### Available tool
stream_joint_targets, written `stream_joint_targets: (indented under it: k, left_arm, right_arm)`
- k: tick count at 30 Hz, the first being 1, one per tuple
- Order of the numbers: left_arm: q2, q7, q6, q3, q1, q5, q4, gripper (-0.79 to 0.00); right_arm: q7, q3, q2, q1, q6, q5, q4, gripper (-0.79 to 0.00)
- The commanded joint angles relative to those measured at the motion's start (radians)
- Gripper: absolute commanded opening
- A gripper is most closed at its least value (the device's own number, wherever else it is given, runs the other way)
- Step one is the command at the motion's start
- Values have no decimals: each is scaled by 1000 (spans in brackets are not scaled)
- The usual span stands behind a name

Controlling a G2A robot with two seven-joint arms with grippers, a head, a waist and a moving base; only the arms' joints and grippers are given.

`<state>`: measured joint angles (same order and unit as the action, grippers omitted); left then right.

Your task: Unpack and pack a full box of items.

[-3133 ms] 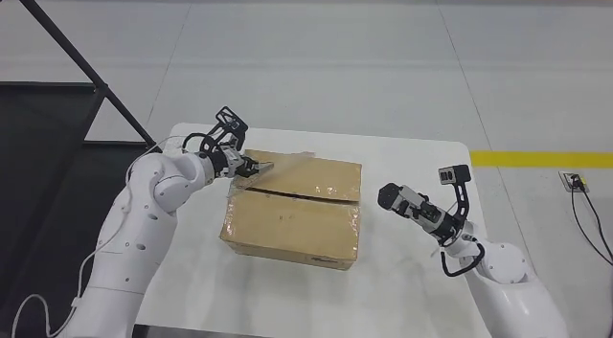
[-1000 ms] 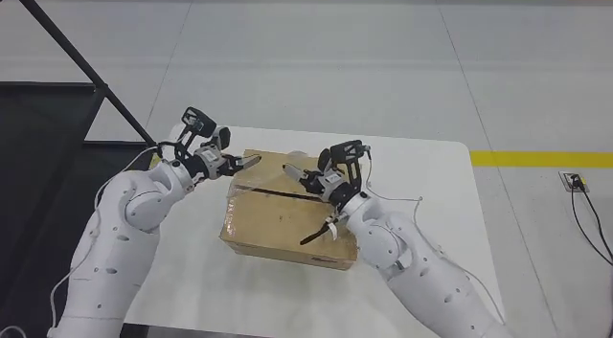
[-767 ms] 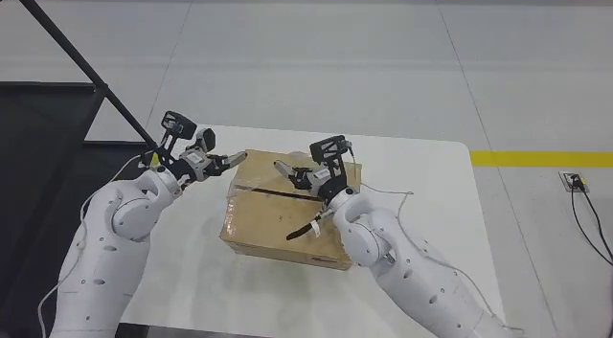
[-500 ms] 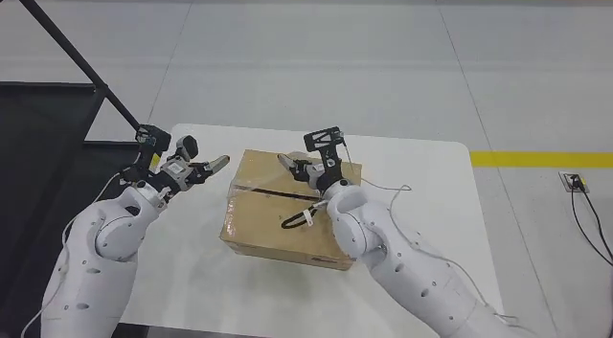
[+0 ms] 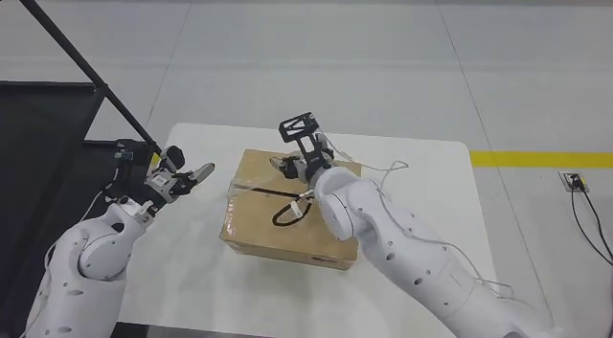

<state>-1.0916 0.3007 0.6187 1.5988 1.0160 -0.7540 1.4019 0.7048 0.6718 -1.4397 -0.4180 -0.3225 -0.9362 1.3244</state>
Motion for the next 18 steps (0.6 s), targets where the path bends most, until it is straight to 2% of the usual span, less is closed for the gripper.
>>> stream_joint_targets:
  k: [1, 3, 6, 8, 10, 11, 12, 14, 18]
  left_arm:
    - [2, -2, 2, 4, 8, 6, 3, 0]
    - [3, -5, 3, 7, 15, 12, 5, 0]
    - [5, -12, 4, 8, 22, 18, 3, 0]
    - [6, -16, 4, 9, 25, 24, 0, 0]
    - [8, -17, 5, 8, 26, 26, -3, 0]
    - [8, -18, 4, 8, 26, 28, -4, 0]
    - [9, -18, 5, 7, 26, 30, -5, 0]
    - [10, -18, 3, 5, 25, 33, -8, 0]
    - [12, -18, 3, 1, 23, 37, -14, 0]
  right_arm:
    - [117, -7, -10, 45, -10, -1, -24, 0]
    - [191, -17, -26, 84, -17, 21, -67, 0]
    - [236, -27, -52, 142, -22, 55, -153, 0]
    - [234, -32, -70, 173, -24, 77, -211, -105]
    - [224, -40, -88, 200, -24, 91, -263, -132]
    - [217, -45, -97, 210, -23, 97, -286, -191]
    - [212, -50, -105, 220, -21, 104, -308, -351]
    - [212, -60, -121, 236, -19, 115, -350, -400]
    - [219, -74, -150, 262, 4, 143, -409, -419]
